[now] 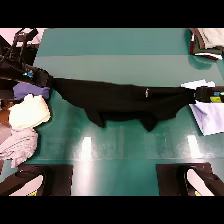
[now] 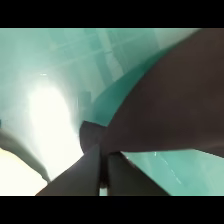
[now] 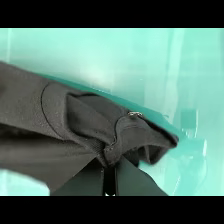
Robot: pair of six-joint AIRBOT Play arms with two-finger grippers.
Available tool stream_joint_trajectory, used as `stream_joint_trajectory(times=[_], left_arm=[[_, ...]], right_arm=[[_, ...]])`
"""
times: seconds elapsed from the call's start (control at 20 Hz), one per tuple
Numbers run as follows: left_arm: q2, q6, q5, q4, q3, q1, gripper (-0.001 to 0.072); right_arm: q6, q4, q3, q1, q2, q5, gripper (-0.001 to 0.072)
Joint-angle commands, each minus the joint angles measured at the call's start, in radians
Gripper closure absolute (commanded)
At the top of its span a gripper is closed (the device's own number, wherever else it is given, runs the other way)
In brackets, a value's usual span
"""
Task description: Fold the shirts.
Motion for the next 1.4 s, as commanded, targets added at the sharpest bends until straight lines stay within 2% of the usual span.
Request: stream_joint_trajectory(times=[0.0, 0.1, 0.25, 0.4, 0.6, 0.7, 0.9, 1.1, 1.25, 1.35], left_arm=[[-0.001, 0.002, 0.001, -0.014, 0.003, 0.001, 0.0683], [-0.001, 0.002, -0.002, -0.015, 0.003, 0.001, 0.0683], [0.000, 0.001, -0.003, -0.039, 0.047, 0.001, 0.0684], [0.000, -0.007, -0.043, -0.048, 0.276, 0.001, 0.0684], [0.000, -0.011, -0.117, -0.059, 0.697, 0.001, 0.0684], [0.032, -0.029, -0.108, -0.079, 0.807, 0.001, 0.0684], [0.149, -0.033, -0.102, -0.093, 0.808, 0.001, 0.0684], [0.194, -0.032, -0.130, -0.089, 0.763, 0.001, 0.0685], [0.175, -0.032, -0.157, -0.081, 0.530, 0.001, 0.0684], [0.122, -0.030, -0.150, -0.081, 0.333, 0.001, 0.0684]], right_arm=[[0.002, -0.006, -0.001, -0.035, 0.050, 0.013, 0.0688], [0.002, 0.002, 0.000, -0.035, 0.050, 0.009, 0.0688], [0.000, 0.106, 0.047, -0.034, 0.063, -0.003, 0.0688], [0.001, 0.188, 0.203, -0.034, 0.103, -0.075, 0.0688], [0.001, 0.183, 0.469, -0.035, 0.150, -0.114, 0.0688], [0.001, 0.183, 0.569, -0.035, 0.164, -0.111, 0.0688], [0.018, 0.172, 0.718, -0.035, 0.167, -0.048, 0.0688], [0.102, 0.173, 0.884, -0.035, 0.058, 0.133, 0.0688], [0.187, 0.176, 0.945, -0.035, -0.092, 0.314, 0.0688], [0.206, 0.176, 0.903, -0.034, -0.190, 0.399, 0.0688]])
